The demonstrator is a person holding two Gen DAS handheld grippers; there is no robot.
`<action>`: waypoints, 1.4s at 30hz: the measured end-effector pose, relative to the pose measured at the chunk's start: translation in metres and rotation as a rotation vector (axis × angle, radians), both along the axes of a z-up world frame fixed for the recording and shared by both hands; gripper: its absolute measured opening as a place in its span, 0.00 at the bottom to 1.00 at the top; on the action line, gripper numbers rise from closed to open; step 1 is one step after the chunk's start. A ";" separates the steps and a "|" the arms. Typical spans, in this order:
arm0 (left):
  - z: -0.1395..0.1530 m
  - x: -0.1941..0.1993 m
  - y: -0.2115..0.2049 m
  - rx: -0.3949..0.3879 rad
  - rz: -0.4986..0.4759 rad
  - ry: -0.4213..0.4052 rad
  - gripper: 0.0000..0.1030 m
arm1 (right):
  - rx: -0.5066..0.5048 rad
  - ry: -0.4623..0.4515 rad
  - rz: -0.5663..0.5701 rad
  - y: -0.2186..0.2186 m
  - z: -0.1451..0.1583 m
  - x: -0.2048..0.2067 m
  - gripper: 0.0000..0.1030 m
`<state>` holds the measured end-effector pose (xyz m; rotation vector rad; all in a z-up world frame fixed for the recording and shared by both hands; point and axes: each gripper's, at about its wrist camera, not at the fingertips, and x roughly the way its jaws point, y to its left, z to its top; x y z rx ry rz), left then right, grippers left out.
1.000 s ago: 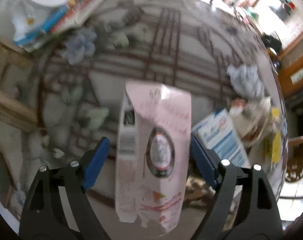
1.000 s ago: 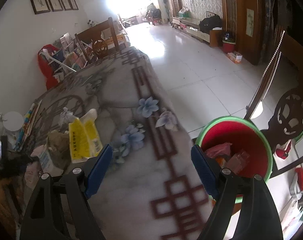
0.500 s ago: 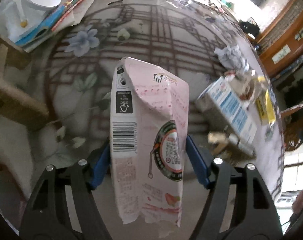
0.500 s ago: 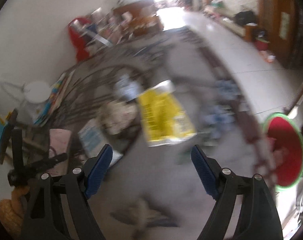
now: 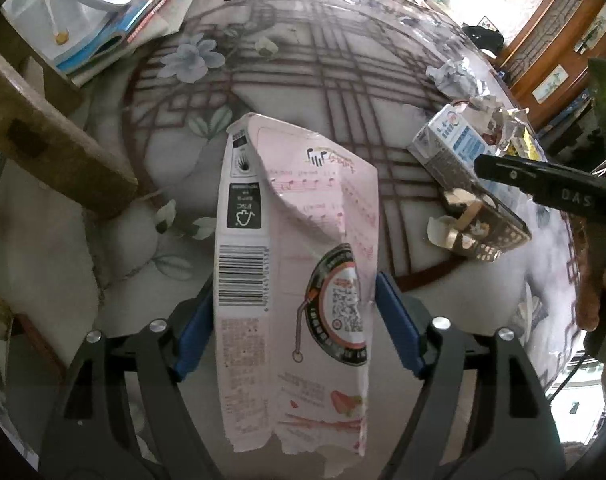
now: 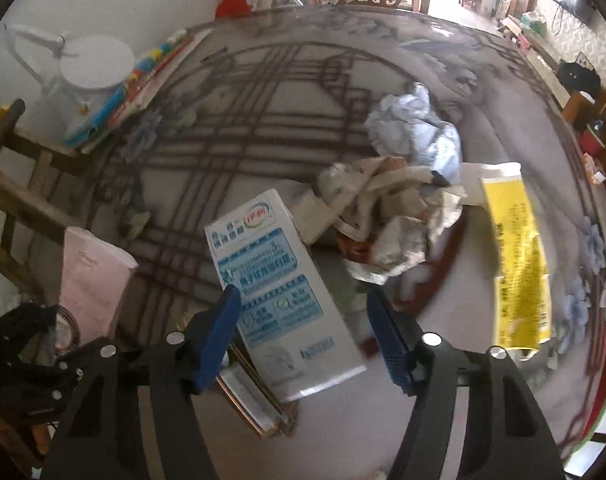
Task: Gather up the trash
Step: 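Grasp the white-blue milk carton with the right tool, then carry the pink carton and white-blue carton over to the red bucket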
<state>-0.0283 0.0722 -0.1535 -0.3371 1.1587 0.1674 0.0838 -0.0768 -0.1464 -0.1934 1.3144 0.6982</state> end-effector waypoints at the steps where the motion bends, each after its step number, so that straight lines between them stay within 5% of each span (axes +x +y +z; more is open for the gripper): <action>1: 0.001 -0.001 0.001 0.001 0.004 -0.007 0.71 | -0.001 0.002 0.001 0.003 -0.001 -0.001 0.68; 6: 0.006 -0.002 0.001 -0.013 0.001 -0.036 0.71 | -0.046 0.016 0.048 0.015 -0.012 -0.014 0.74; 9: 0.007 -0.003 0.000 -0.010 -0.010 -0.038 0.71 | -0.048 -0.016 0.031 0.013 -0.011 -0.017 0.56; 11: 0.006 -0.003 -0.001 -0.011 -0.016 -0.036 0.71 | -0.031 -0.014 0.028 0.009 -0.009 -0.019 0.55; 22: 0.000 -0.004 0.000 -0.006 -0.004 -0.016 0.80 | -0.025 -0.028 0.012 0.010 -0.003 -0.016 0.67; 25: -0.001 -0.007 -0.003 0.009 -0.014 -0.014 0.75 | -0.044 -0.034 0.019 0.012 -0.005 -0.019 0.55; 33: 0.017 -0.008 -0.002 0.017 0.015 -0.080 0.68 | 0.091 -0.111 -0.049 -0.008 0.042 -0.024 0.51; 35: 0.031 -0.005 -0.005 0.029 0.010 -0.121 0.68 | 0.134 -0.125 -0.071 -0.018 0.058 -0.025 0.37; 42: 0.068 0.009 -0.017 0.026 -0.015 -0.228 0.68 | 0.159 -0.156 -0.084 -0.043 0.086 -0.032 0.32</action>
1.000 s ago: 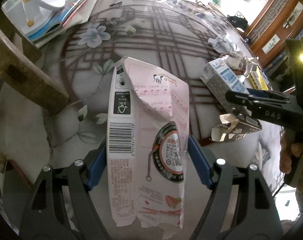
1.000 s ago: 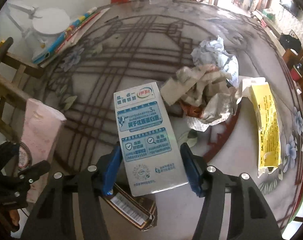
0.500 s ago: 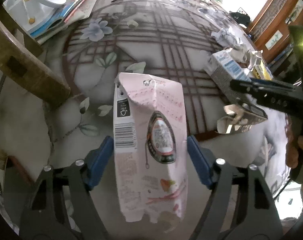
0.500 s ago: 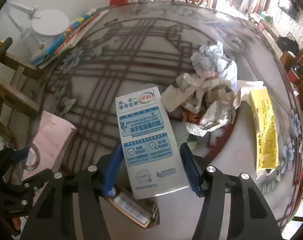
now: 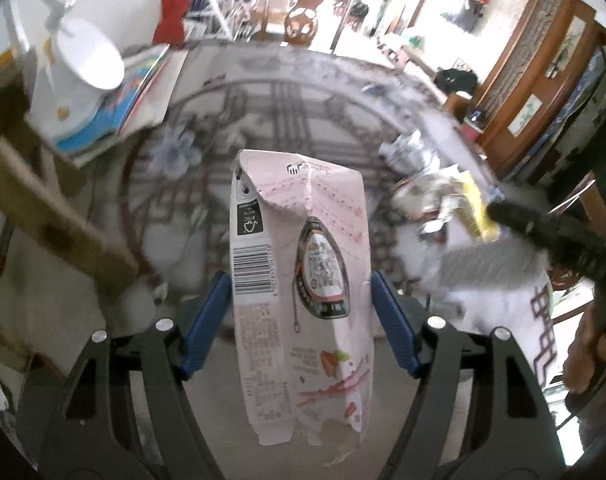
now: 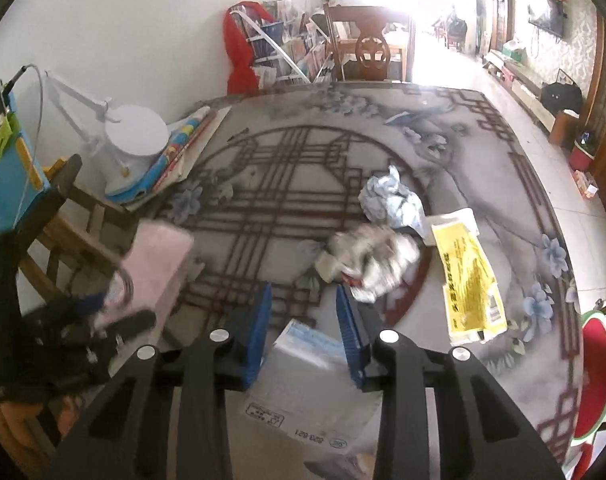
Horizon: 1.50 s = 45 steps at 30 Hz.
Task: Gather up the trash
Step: 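Carry the pink carton and white-blue carton over to the red bucket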
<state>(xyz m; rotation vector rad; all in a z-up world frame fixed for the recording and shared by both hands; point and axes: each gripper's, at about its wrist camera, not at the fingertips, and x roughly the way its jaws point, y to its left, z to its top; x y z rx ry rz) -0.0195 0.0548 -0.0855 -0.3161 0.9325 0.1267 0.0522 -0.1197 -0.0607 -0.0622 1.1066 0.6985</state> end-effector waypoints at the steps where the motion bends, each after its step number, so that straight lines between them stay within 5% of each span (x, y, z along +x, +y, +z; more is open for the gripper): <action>1: 0.003 0.002 -0.002 -0.001 -0.006 -0.010 0.68 | -0.011 -0.001 -0.005 -0.002 -0.001 -0.001 0.34; 7: 0.004 0.004 -0.010 -0.001 -0.029 -0.015 0.68 | -0.075 0.067 -0.012 -0.011 -0.026 -0.002 0.58; 18: -0.001 -0.004 0.006 0.002 0.029 0.004 0.68 | -0.075 0.291 -0.016 -0.006 -0.066 -0.026 0.80; 24: -0.002 -0.007 0.007 0.001 0.029 0.006 0.68 | -0.159 0.302 -0.001 0.004 -0.081 -0.038 0.77; 27: -0.003 -0.007 0.004 0.001 0.022 0.007 0.68 | -0.156 0.307 -0.001 0.003 -0.082 -0.039 0.52; 38: 0.010 0.004 -0.014 -0.002 -0.032 -0.024 0.68 | -0.030 0.101 -0.107 -0.032 -0.020 -0.023 0.50; 45: 0.015 0.014 -0.032 -0.002 -0.080 -0.039 0.68 | 0.006 0.054 -0.213 -0.064 0.002 -0.012 0.50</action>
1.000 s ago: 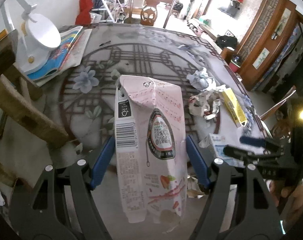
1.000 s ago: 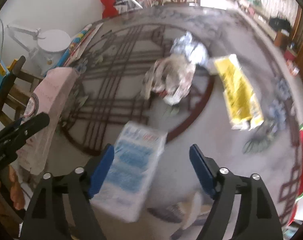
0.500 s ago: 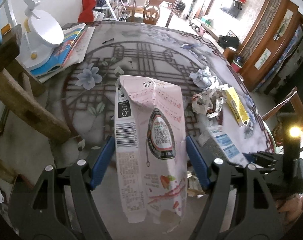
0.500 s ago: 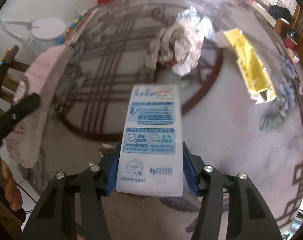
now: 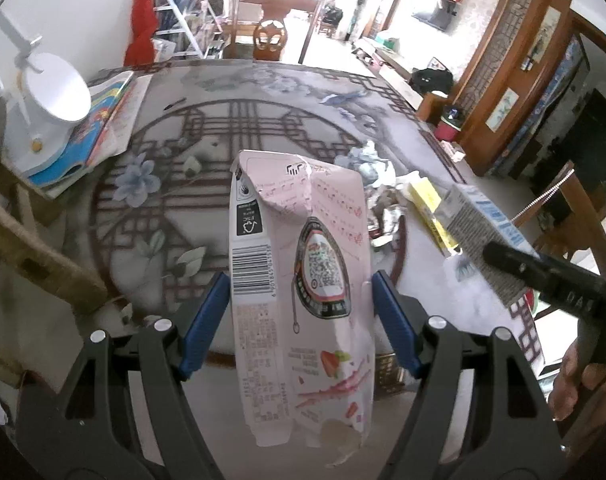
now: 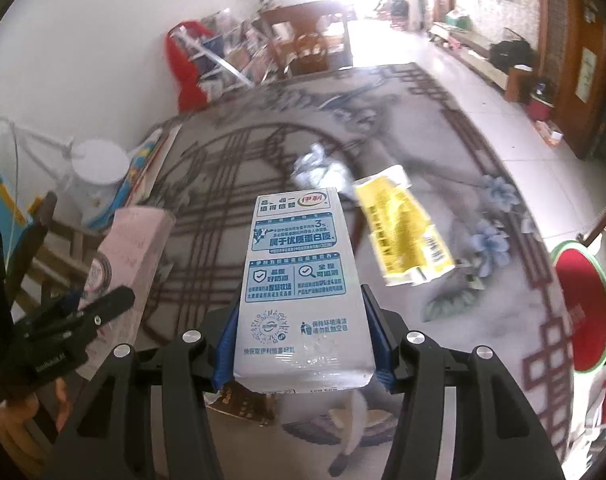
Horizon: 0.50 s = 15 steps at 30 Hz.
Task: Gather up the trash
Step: 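Carry the pink carton and white-blue carton over to the red bucket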
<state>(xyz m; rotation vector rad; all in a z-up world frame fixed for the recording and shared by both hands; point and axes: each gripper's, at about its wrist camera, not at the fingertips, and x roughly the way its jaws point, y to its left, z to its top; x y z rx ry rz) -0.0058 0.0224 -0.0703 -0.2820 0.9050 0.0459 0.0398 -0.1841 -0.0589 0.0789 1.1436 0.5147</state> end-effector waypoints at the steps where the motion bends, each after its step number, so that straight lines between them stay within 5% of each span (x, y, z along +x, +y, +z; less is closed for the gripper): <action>1: 0.000 0.001 -0.002 0.001 -0.005 -0.001 0.68 | 0.002 0.000 -0.015 -0.006 0.001 0.002 0.50; 15: 0.005 0.019 -0.039 0.024 -0.068 -0.005 0.68 | 0.015 0.016 -0.104 -0.056 -0.003 0.009 0.50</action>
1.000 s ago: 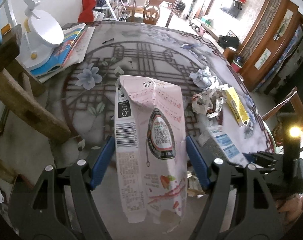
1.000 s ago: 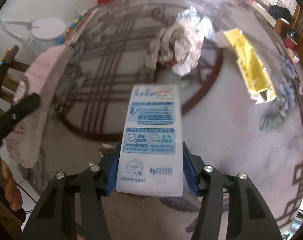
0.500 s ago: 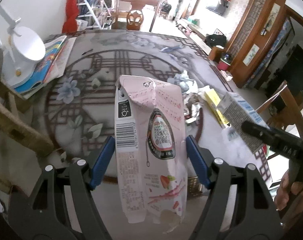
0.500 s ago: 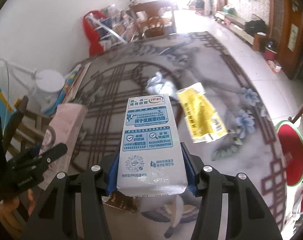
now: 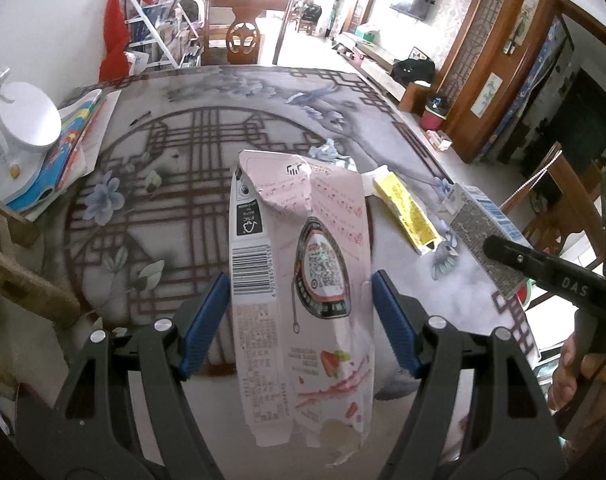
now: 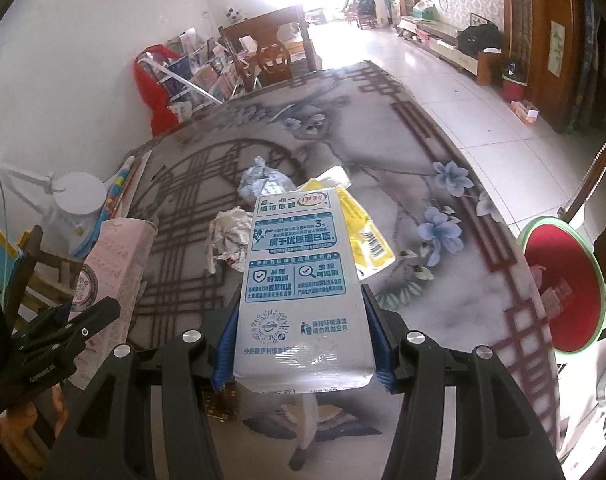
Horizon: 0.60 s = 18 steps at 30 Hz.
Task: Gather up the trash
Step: 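Carry the pink carton and white-blue carton over to the red bucket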
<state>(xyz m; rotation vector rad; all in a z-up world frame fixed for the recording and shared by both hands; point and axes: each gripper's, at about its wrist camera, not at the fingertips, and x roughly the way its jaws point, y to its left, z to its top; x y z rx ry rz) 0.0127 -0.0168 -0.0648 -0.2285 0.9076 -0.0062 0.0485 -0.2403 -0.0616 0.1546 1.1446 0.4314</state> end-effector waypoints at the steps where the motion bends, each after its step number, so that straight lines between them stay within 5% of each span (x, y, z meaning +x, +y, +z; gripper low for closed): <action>1: 0.000 0.001 -0.003 0.002 -0.002 0.000 0.68 | 0.002 0.001 -0.001 -0.003 0.000 0.001 0.50; 18: 0.011 0.034 -0.080 0.009 -0.013 -0.024 0.68 | 0.011 -0.011 -0.014 -0.075 0.000 0.029 0.50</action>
